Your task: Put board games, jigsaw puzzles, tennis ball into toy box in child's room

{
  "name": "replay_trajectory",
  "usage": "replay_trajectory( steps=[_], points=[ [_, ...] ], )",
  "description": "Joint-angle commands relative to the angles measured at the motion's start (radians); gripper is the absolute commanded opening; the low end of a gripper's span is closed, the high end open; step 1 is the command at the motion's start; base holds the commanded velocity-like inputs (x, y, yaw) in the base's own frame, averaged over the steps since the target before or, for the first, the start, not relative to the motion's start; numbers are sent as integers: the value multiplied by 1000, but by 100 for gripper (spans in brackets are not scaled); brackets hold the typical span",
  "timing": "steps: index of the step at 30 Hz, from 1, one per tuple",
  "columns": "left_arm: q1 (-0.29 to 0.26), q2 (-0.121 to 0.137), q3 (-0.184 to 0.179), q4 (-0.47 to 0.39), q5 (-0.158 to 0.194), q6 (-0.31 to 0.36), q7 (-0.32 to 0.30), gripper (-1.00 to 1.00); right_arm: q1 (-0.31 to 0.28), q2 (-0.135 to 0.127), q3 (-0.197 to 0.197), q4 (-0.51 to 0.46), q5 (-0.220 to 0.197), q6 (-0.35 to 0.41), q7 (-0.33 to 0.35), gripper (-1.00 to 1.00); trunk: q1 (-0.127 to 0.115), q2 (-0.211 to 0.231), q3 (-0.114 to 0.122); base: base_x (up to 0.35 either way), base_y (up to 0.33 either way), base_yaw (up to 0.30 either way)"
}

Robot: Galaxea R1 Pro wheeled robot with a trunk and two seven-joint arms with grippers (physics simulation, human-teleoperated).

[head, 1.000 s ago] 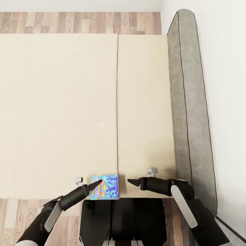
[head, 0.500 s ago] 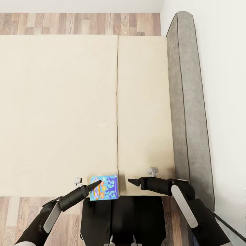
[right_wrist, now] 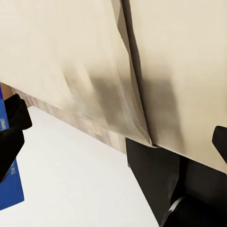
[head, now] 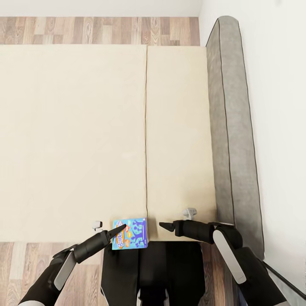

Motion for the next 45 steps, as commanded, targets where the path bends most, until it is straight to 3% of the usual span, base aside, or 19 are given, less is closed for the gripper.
replay_trajectory(
  steps=[1,23,35,45],
  points=[
    [0,0,0,0,3,9,-1,-100,0,-1,1,-1,3,3,4,100,-3,6,3,0,0,0],
    [-1,3,0,-1,-2,14,-1,-100,4,-3,13,-12,6,-2,7,100,-88,160,72,0,0,-1],
    [-1,4,1,0,-4,13,10,-100,0,1,9,-14,7,2,-6,100,-88,160,80,0,0,-76],
    [-2,4,1,0,-8,12,16,-100,-3,2,14,-8,7,3,-65,100,-88,160,95,0,0,-76]
  ],
)
